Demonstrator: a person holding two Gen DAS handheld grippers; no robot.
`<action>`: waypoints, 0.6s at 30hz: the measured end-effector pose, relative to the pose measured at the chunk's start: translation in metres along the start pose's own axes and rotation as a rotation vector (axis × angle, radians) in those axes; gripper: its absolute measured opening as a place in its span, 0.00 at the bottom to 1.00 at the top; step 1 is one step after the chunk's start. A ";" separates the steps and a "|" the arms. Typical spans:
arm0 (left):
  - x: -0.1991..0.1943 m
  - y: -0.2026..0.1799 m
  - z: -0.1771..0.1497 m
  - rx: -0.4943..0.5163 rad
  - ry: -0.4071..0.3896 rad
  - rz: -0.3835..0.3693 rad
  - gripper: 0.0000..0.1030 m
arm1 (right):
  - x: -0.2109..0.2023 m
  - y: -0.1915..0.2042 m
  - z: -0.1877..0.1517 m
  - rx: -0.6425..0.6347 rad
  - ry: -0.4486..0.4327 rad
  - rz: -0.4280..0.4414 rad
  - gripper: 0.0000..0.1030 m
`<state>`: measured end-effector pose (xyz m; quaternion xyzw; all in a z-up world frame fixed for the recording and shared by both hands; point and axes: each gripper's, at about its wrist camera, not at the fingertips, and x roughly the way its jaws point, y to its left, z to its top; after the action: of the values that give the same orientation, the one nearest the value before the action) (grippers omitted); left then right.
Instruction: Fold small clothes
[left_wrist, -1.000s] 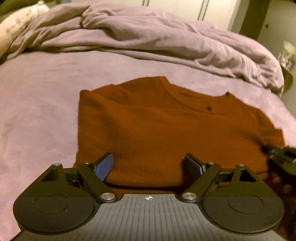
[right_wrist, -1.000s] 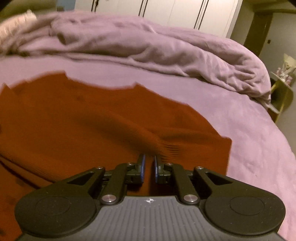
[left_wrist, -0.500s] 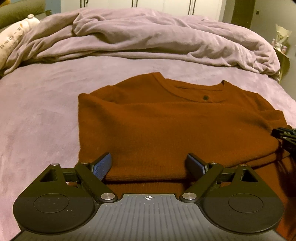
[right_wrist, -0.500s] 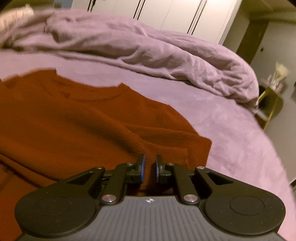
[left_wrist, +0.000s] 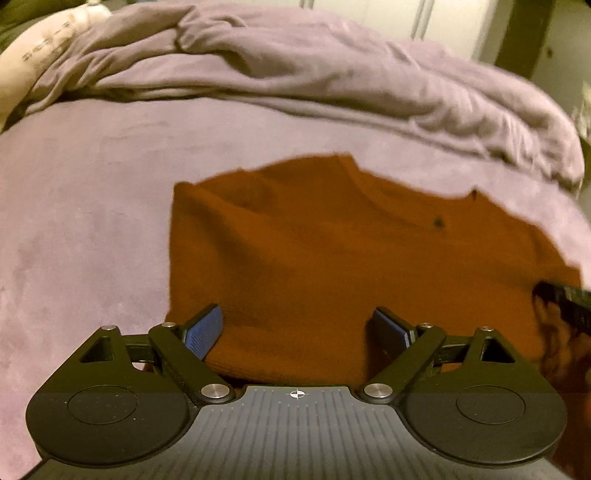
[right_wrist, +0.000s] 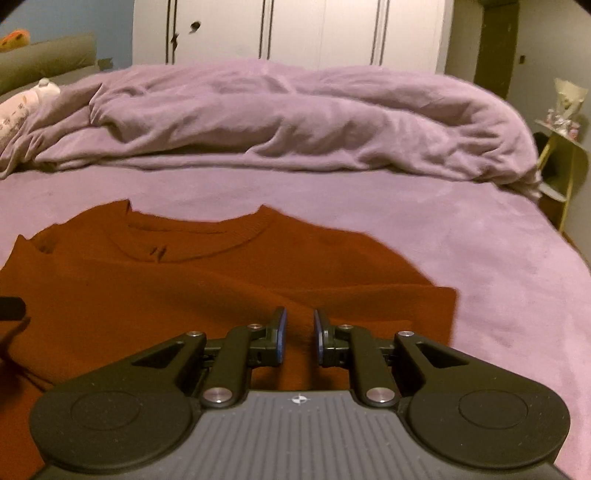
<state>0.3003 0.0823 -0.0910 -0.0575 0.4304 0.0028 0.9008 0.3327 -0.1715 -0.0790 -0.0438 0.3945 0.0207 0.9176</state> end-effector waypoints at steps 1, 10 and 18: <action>0.001 -0.005 -0.004 0.053 -0.009 0.015 0.92 | 0.008 0.003 -0.002 -0.012 0.033 -0.001 0.14; -0.034 0.000 -0.022 0.152 -0.061 -0.014 0.95 | -0.027 0.019 -0.011 -0.177 0.052 -0.012 0.22; -0.069 0.017 -0.065 0.168 0.028 -0.012 0.96 | -0.072 -0.010 -0.045 -0.107 0.093 -0.021 0.37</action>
<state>0.2057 0.0951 -0.0793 0.0158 0.4413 -0.0395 0.8963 0.2515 -0.1862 -0.0564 -0.0980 0.4346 0.0298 0.8948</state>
